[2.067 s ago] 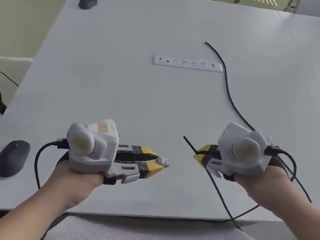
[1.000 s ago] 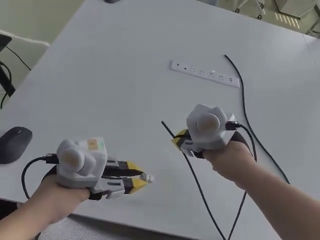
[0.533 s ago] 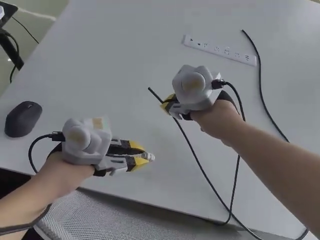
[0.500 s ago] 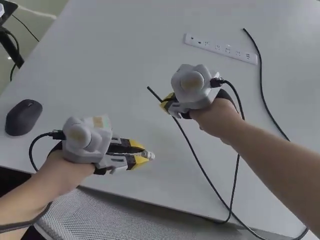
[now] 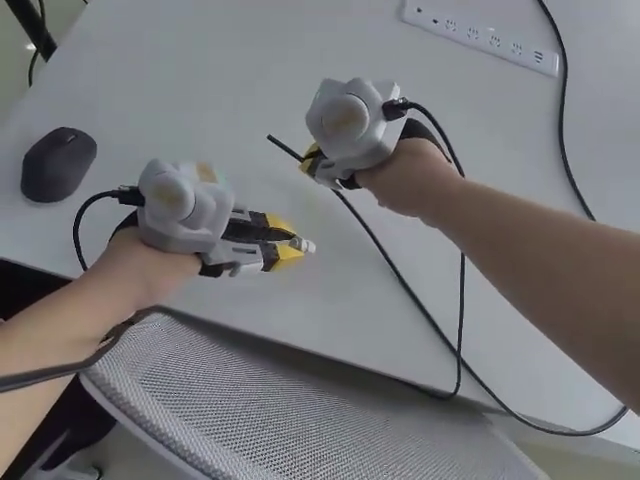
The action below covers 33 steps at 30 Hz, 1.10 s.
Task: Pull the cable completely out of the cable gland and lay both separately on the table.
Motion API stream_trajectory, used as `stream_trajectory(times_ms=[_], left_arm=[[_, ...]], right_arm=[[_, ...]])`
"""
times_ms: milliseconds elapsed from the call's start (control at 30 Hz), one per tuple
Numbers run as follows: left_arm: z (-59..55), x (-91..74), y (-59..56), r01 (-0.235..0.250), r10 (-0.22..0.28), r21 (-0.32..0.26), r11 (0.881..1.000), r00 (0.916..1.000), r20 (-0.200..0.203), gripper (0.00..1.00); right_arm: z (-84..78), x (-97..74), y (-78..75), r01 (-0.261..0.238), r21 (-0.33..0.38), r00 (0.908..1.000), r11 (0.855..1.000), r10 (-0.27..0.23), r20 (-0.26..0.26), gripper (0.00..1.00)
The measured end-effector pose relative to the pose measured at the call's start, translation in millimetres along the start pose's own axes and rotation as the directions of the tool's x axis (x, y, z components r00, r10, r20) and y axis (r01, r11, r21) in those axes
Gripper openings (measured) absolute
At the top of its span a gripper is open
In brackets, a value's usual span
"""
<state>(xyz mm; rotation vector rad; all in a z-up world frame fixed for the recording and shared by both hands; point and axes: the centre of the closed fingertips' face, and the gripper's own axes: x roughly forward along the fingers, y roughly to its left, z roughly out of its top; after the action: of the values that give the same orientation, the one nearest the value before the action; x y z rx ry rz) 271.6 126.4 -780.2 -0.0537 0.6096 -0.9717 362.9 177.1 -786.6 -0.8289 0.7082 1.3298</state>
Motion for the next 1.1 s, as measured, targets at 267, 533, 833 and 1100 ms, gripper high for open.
stream_trajectory(times_ms=[267, 533, 833, 1100], left_arm=[[-7.6, 3.1, -2.5, 0.005, -0.005, -0.005, 1.000, 0.9997, -0.022, 0.16], [-9.8, 8.2, 0.5, 0.003, -0.003, -0.010, 1.000, 0.9995, -0.033, 0.16], [-16.6, 10.0, 0.9, -0.002, 0.001, -0.007, 1.000, 0.9987, -0.050, 0.16], [-23.9, 9.0, 2.5, -0.001, 0.002, 0.013, 1.000, 0.9969, -0.079, 0.16]], right_arm=[[-7.2, 9.9, -0.6, -0.010, 0.034, 0.9999, 0.999, 0.010, -0.003, 0.00], [-10.1, 19.4, 3.2, -0.017, 0.031, 0.9998, 0.999, 0.017, -0.006, 0.00], [-13.6, 27.5, -0.1, -0.013, 0.045, 0.9999, 0.999, 0.013, -0.001, 0.00], [-14.4, 30.1, 2.4, -0.017, 0.044, 0.9998, 0.999, 0.018, -0.011, 0.01]])
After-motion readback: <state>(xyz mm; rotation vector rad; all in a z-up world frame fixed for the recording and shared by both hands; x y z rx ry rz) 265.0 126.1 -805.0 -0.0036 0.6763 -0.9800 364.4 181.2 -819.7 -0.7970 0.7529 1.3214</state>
